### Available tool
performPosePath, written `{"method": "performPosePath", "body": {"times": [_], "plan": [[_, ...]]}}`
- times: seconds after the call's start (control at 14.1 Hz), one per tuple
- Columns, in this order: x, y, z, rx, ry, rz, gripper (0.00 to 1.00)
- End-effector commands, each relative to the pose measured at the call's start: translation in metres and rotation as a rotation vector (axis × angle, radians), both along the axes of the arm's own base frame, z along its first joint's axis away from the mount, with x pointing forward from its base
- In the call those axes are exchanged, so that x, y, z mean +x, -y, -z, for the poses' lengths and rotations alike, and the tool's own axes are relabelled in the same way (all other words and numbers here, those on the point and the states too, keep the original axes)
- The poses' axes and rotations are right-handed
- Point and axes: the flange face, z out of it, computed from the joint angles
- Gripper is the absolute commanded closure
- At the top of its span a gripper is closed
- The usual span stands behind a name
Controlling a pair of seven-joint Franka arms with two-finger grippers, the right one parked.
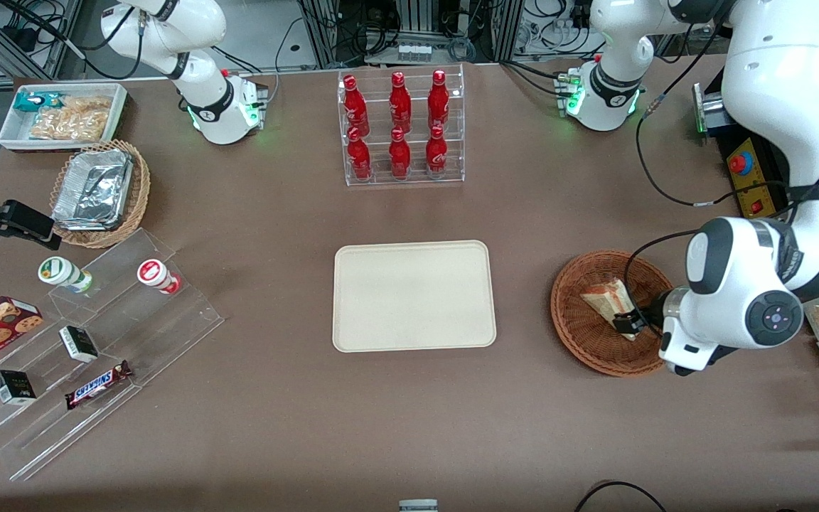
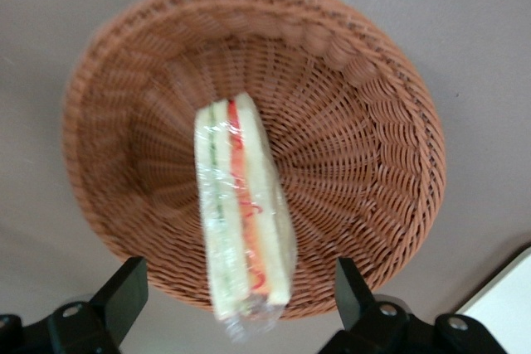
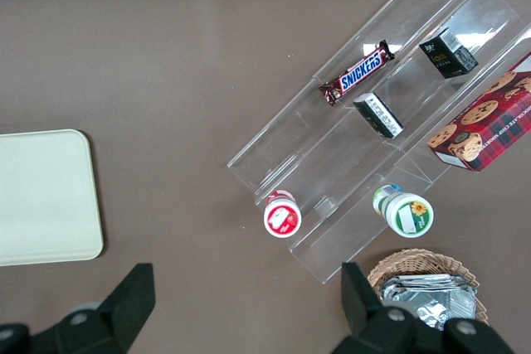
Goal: Place sandwich from basket to tray
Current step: 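Close the left gripper on the wrapped sandwich and lift it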
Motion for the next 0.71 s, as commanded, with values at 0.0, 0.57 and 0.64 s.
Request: {"method": "performPosePath", "body": {"times": [0.0, 0.57, 0.64], "plan": [[0.0, -0.011, 0.017, -0.016, -0.03, -0.104, 0.0], [-0.023, -0.005, 0.059, 0.029, -0.034, -0.228, 0.0], [-0.026, -0.005, 0.065, 0.031, -0.03, -0.235, 0.0]]}}
